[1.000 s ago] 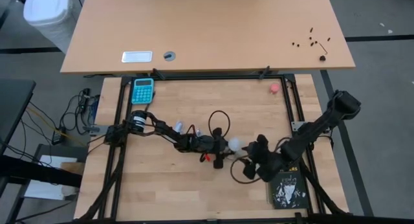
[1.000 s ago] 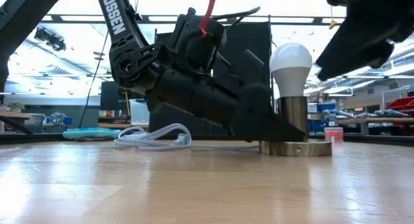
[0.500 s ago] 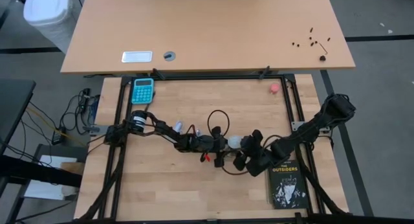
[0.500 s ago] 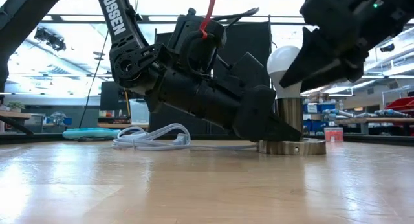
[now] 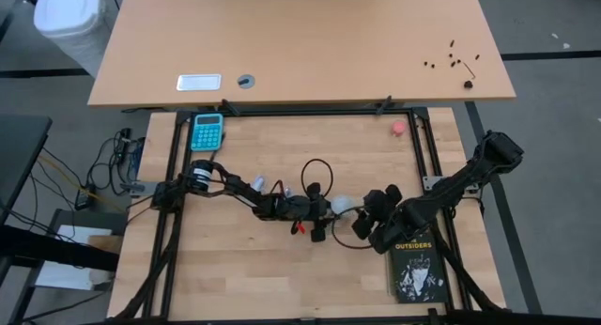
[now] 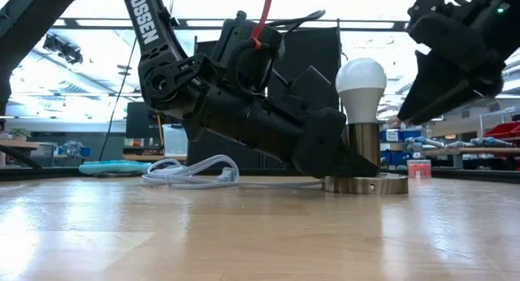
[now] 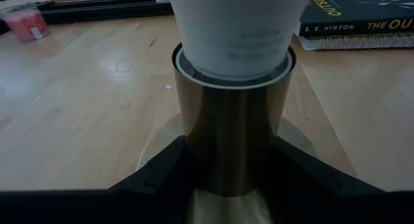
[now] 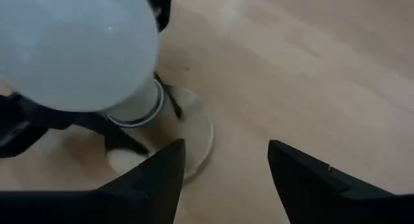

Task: Screw lightbulb
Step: Remove the lightbulb from the lamp

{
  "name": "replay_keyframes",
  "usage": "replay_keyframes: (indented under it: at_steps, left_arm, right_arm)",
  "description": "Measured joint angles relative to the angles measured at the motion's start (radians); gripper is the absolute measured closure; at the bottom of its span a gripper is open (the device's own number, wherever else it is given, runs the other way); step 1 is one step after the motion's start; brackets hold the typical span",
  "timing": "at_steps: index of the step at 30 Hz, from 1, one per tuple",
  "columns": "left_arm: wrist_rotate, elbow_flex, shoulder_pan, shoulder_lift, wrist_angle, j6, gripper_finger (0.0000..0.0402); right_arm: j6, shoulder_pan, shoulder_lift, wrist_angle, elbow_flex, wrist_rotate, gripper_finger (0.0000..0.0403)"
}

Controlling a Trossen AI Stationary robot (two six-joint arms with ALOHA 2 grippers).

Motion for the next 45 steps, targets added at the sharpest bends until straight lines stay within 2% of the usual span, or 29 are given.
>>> replay_keyframes:
  at_steps: [2,7,10,19,24,26,28,30,36,41,45]
  left_arm:
    - [0.000,0.000,0.000,0.000,0.000,0.000,0.0208]
    - [0.000,0.000,0.000,0.000,-0.001,0.000,0.0208]
    - [0.001,0.000,0.000,0.000,-0.001,-0.004,0.0208]
    - [0.001,0.000,0.000,-0.001,0.000,-0.008,0.0208]
    - [0.001,0.000,0.000,-0.001,-0.001,-0.008,0.0208]
    - [0.002,0.000,0.001,-0.001,-0.001,-0.008,0.0208]
    - [0.005,0.000,0.000,-0.001,-0.002,-0.004,0.0208]
    - [0.009,0.000,0.000,-0.001,-0.002,-0.004,0.0208]
    - [0.014,0.000,0.000,-0.001,0.000,-0.004,0.0208]
    - [0.013,0.000,0.000,-0.001,0.000,-0.004,0.0208]
    - [0.008,0.000,0.000,-0.001,0.000,-0.008,0.0208]
  right_arm:
    - [-0.042,0.013,0.001,0.043,0.000,-0.001,0.0172]
    - [-0.275,0.027,0.001,0.273,0.000,-0.016,0.0172]
    - [-0.341,0.006,0.001,0.342,0.000,-0.011,0.0172]
    - [-0.439,-0.092,0.001,0.392,0.000,-0.087,0.0172]
    - [-0.446,-0.111,0.001,0.305,0.000,-0.098,0.0172]
    - [-0.380,-0.110,-0.003,0.200,0.002,-0.080,0.0173]
    - [-0.247,-0.109,-0.012,0.053,0.000,-0.028,0.0173]
    - [-0.155,-0.105,-0.014,-0.012,0.000,-0.013,0.0173]
    - [-0.319,-0.068,-0.014,0.193,0.000,-0.229,0.0173]
    - [-0.445,-0.075,-0.014,0.343,0.000,-0.216,0.0173]
    - [-0.491,-0.118,-0.014,0.366,0.000,-0.211,0.0173]
